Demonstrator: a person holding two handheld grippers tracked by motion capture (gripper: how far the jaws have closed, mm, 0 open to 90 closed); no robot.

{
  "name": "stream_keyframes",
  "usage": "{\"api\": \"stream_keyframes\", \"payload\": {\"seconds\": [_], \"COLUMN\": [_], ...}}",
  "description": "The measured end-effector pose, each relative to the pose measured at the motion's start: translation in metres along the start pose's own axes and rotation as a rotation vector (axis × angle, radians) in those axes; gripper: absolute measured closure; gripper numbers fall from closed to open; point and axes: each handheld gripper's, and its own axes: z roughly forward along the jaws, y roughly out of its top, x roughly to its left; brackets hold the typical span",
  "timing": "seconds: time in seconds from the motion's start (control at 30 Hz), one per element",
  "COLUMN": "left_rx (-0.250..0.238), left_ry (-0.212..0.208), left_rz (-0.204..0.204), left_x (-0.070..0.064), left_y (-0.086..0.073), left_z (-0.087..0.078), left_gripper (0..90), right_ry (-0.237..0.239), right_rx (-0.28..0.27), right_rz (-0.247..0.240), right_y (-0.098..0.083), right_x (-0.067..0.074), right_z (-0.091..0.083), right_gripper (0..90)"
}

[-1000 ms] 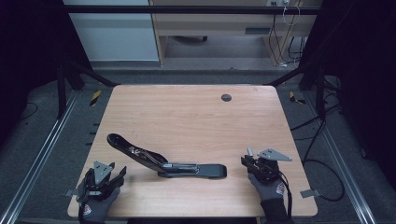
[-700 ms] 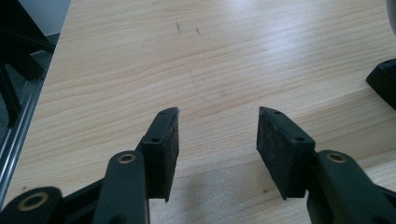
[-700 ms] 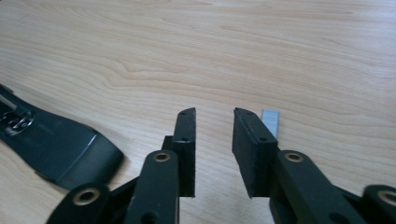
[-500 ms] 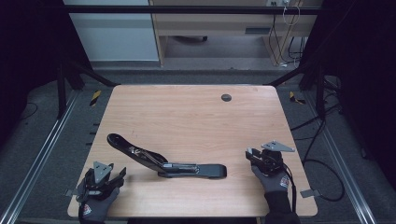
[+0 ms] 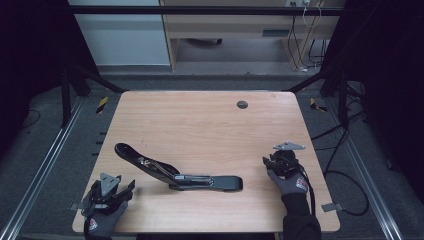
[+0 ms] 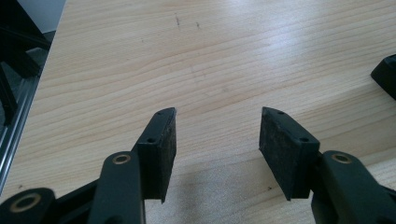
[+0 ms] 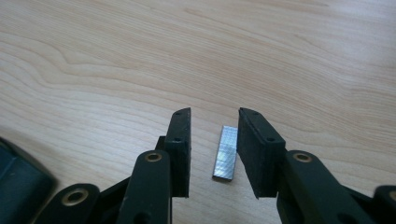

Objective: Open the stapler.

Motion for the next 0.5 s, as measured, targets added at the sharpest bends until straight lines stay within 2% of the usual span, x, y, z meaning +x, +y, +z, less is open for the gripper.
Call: {"api": "stream_keyframes", "payload": {"seconds": [0.1,0.27,0.5], "left_rx": [0.002,0.003,0.009], "left_ry": [-0.002,-0.003,-0.003], "left_rz": [0.001,0.001,0.001], "left_x": [0.000,0.000,0.000], "left_y": [0.000,0.000,-0.001], "left_z": [0.000,0.001,0.001], "left_gripper": [45.6,45.6,45.4], "right_ry": [-0.024,-0.026,-0.038], "right_rx": [0.028,0.060,0.074], "right_rz": [0.001,0.008,0.013], "right_y": [0.001,0.000,0.000], "right_x": [-0.001,-0.004,-0.006], "right_z": [0.005,0.014,0.018], "right_gripper": [66.4,66.8,69.4]}}
